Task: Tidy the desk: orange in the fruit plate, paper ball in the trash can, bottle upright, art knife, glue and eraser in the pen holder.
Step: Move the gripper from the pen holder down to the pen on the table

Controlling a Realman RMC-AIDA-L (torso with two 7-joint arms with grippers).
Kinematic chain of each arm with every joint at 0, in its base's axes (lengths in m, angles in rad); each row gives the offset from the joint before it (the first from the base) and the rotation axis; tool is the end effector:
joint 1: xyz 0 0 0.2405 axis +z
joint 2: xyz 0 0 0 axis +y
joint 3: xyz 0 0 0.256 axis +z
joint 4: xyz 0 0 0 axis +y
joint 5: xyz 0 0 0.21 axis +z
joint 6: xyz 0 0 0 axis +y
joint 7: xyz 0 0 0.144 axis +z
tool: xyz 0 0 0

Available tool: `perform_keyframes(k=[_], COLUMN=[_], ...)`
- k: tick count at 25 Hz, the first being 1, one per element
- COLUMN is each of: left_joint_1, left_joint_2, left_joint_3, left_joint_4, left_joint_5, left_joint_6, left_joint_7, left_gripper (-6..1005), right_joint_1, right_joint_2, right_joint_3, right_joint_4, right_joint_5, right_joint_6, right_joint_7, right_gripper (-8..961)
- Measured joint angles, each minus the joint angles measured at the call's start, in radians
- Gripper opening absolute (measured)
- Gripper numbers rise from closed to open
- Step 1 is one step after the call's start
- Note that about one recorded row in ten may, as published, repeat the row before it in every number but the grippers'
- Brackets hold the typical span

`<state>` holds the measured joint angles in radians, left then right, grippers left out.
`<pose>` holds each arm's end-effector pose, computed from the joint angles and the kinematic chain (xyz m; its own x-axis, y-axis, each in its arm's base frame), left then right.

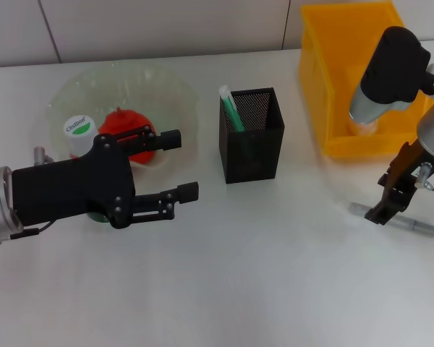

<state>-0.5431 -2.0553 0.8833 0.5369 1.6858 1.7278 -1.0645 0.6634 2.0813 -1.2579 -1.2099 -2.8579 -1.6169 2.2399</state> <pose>-0.2205 0.3117 -0.0083 0.7422 0.0300 0.6695 0.1367 -0.9848 -0.1073 0.2257 0.3630 0.0218 0.6988 -0.5331 0.4769 -0.3413 -0.8345 -0.4326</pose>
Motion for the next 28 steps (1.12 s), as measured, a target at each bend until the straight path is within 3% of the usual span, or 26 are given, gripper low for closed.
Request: perform_keyframes(k=[15,18,28], left_joint_1=[-0.002,-0.002,-0.001], left_joint_2=[0.003,0.002,0.003], left_joint_3=[0.0,0.0,0.0], left_joint_4=[0.0,0.0,-0.001], left_joint_5=[0.0,0.0,0.0], left_joint_6=[-0.01,-0.011,-0.012], left_joint_7=[0.0,0.0,0.001], left_gripper=[790,790,791], right_joint_1=[0.017,0.02,0.023], right_joint_2=[0.002,0.002,0.002], right_joint_3=[-0.038,-0.04,-0.042], right_joint_4=[0.028,0.042,0.086], right_joint_5=[-0.004,-0.005,-0.003], right_joint_6=[0.022,0.03,0.06], right_joint_7=[0.038,0.038,0.04], right_gripper=[698,516,508])
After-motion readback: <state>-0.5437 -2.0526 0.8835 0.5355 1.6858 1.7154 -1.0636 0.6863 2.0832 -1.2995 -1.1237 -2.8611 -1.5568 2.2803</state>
